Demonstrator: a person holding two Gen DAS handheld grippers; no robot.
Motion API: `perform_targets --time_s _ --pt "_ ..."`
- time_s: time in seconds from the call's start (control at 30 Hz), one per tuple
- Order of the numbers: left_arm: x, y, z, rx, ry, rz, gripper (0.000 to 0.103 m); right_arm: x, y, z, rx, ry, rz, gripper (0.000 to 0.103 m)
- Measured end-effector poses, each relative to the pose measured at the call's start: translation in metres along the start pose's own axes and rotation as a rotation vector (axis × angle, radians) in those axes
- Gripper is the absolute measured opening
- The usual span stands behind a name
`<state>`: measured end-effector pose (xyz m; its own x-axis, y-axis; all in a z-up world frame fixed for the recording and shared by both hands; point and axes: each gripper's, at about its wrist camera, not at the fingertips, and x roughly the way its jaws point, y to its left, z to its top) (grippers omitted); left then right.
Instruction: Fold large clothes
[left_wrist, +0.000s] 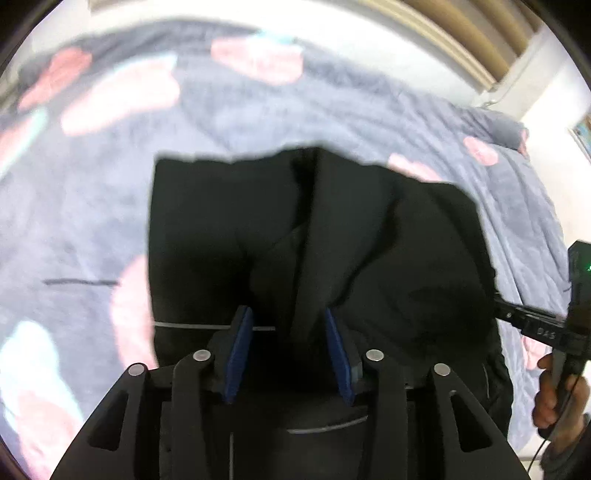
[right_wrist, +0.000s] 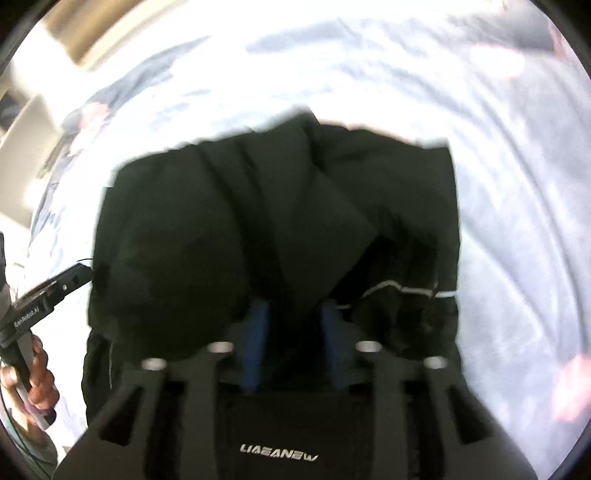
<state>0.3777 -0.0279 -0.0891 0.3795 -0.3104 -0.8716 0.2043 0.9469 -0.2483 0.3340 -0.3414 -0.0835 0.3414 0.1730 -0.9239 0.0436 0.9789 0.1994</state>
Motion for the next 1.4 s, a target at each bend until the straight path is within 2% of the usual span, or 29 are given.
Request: perform_targets --time_s 0.03,0.1,0.17,0.27,0.33,0.4,0.47,0.57,0.73,0.9,1.03,1.13,1.27,1.4 --pt "-0.009 -0.005 0.000 0.005 -0.024 -0.005 0.054 -0.009 0.010 0.000 -0.022 -0.029 0.005 0.057" --pt "-0.020 -0.008 -0.003 0.008 -0.046 -0.031 0.059 -0.012 0.026 -0.002 -0.059 -0.045 0.008 0.057" --pt "-0.014 -0.016 -0.003 0.004 -0.034 -0.068 0.059 0.001 0.037 -0.006 -0.095 -0.024 -0.007 0.057" --pt "0.026 -0.026 -0.010 0.019 0.073 -0.028 0.059 0.044 0.041 -0.014 -0.078 0.072 -0.034 0.056" --pt "0.068 -0.025 -0.021 0.029 0.182 0.043 0.061 0.070 0.037 -0.016 -0.061 0.134 -0.030 0.055" --pt "0.082 -0.026 -0.022 0.046 0.198 0.071 0.062 0.077 0.035 -0.015 -0.054 0.143 -0.031 0.055" --pt "0.078 -0.030 -0.019 0.056 0.205 0.096 0.062 0.068 0.035 -0.011 -0.047 0.147 -0.033 0.055" --pt "0.052 -0.032 -0.020 0.061 0.175 0.085 0.062 0.036 0.035 -0.013 -0.043 0.111 -0.012 0.055" --pt "-0.012 -0.009 -0.045 -0.016 0.117 0.014 0.062 -0.029 0.016 -0.046 -0.018 0.036 -0.001 0.055" --pt "-0.077 0.027 -0.096 -0.063 0.082 0.079 0.062 -0.074 -0.028 -0.109 0.080 0.028 -0.033 0.056" --pt "-0.116 0.065 -0.137 -0.155 0.064 0.115 0.062 -0.100 -0.075 -0.159 0.178 0.024 -0.054 0.056" --pt "-0.133 0.096 -0.169 -0.251 0.057 0.118 0.062 -0.116 -0.096 -0.183 0.243 0.019 -0.065 0.056" --pt "-0.140 0.110 -0.196 -0.360 0.065 0.091 0.062 -0.132 -0.119 -0.203 0.289 0.031 -0.067 0.056" --pt "-0.145 0.112 -0.218 -0.390 0.081 0.094 0.062 -0.144 -0.127 -0.225 0.229 0.059 -0.057 0.056"
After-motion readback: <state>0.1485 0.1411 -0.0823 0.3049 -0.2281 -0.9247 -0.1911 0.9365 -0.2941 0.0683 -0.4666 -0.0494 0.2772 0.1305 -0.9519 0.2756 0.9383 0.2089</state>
